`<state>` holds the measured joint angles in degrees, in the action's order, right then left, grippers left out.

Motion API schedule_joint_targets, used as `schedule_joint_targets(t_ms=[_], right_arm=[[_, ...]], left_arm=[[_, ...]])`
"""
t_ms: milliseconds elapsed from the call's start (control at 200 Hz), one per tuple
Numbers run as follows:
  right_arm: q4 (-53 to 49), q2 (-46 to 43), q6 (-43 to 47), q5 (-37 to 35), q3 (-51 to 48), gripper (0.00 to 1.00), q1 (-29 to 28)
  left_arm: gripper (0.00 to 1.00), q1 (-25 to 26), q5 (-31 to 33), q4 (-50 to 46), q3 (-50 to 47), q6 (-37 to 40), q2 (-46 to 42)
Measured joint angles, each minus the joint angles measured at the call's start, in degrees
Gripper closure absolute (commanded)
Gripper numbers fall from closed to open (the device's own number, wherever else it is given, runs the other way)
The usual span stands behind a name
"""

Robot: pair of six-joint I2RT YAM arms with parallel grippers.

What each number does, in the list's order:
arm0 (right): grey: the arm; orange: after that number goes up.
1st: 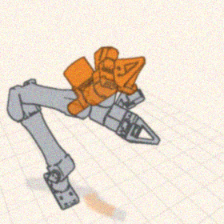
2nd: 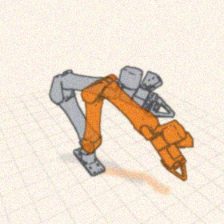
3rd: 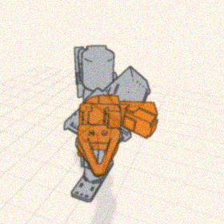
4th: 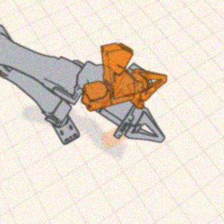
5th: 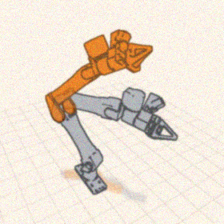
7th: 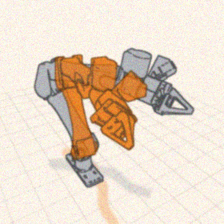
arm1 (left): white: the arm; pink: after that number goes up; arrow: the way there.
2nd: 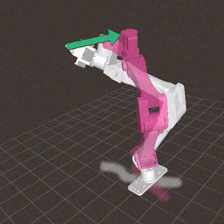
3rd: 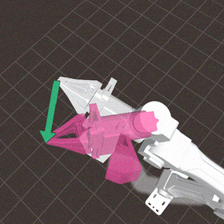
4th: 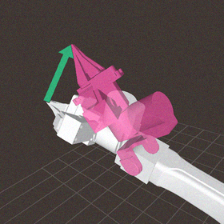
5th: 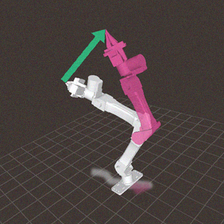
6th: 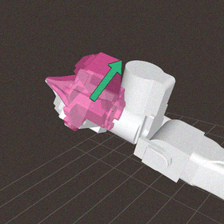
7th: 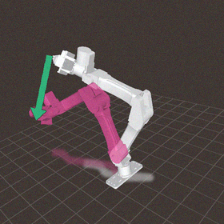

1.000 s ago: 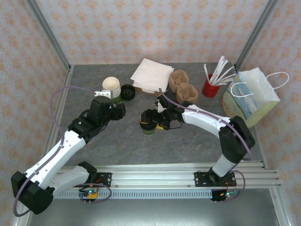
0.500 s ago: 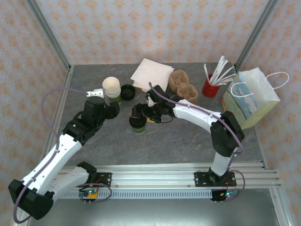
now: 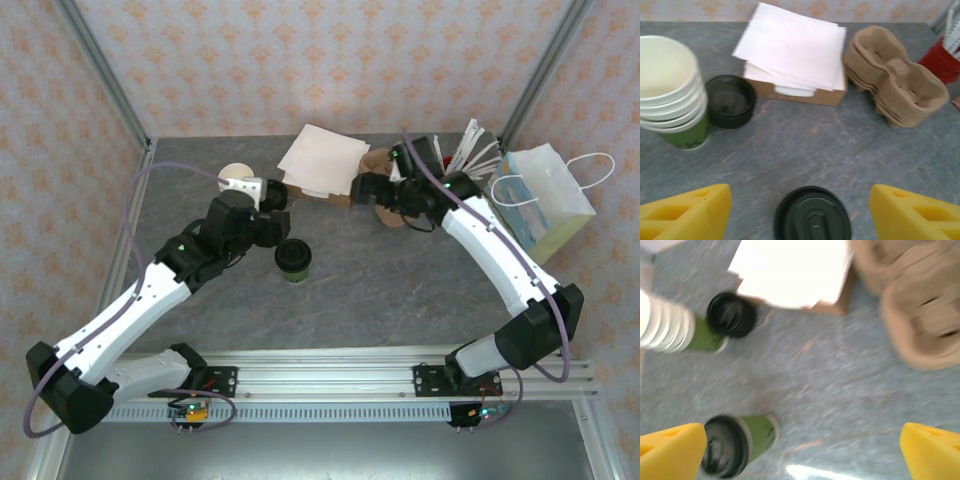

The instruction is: Pack the takeout coffee

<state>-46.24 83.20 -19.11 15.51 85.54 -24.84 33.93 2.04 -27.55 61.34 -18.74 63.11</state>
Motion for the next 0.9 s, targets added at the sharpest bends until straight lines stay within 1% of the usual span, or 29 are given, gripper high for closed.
schedule_joint_targets(t_ms=[70, 135, 250, 395, 510, 581, 786, 901], right_arm=[[-0.9, 0.1, 1.7, -3.3, 0.8, 0.02, 3.0], [-1.8, 0.7, 3.3, -5.4, 1.1, 0.05, 4.9], [-3.1, 5.0, 5.5, -7.2, 3.7, 0.16, 7.0], [-4.2, 12.2, 8.5, -8.9, 7.3, 0.26, 7.7], [-5.3, 17.7, 10.6, -10.2, 11.3, 0.27, 7.6], [-5.4, 19.1, 11.4, -11.0, 12.1, 0.27, 7.6], [-8.5, 18.5, 14.2, -13.4, 14.9, 0.29, 7.6], [-10.6, 13.6, 15.1, -16.0, 15.1, 0.29, 7.6]], left_arm=[[0.27, 1.1, -0.2, 0.0, 1.2, 0.4, 1.9], [0.27, 1.9, -0.4, 0.0, 2.1, 0.6, 3.3], [0.27, 2.6, -0.6, 0.1, 2.8, 0.8, 4.8], [0.27, 2.8, -0.6, 0.0, 2.8, 0.8, 5.3], [0.27, 2.8, -0.6, 0.0, 2.8, 0.8, 5.3], [0.27, 2.8, -0.6, 0.0, 2.8, 0.8, 5.3], [0.27, 3.2, -0.6, -0.1, 3.3, 0.8, 5.3], [0.27, 3.2, -0.6, -0.1, 3.5, 0.8, 5.3]])
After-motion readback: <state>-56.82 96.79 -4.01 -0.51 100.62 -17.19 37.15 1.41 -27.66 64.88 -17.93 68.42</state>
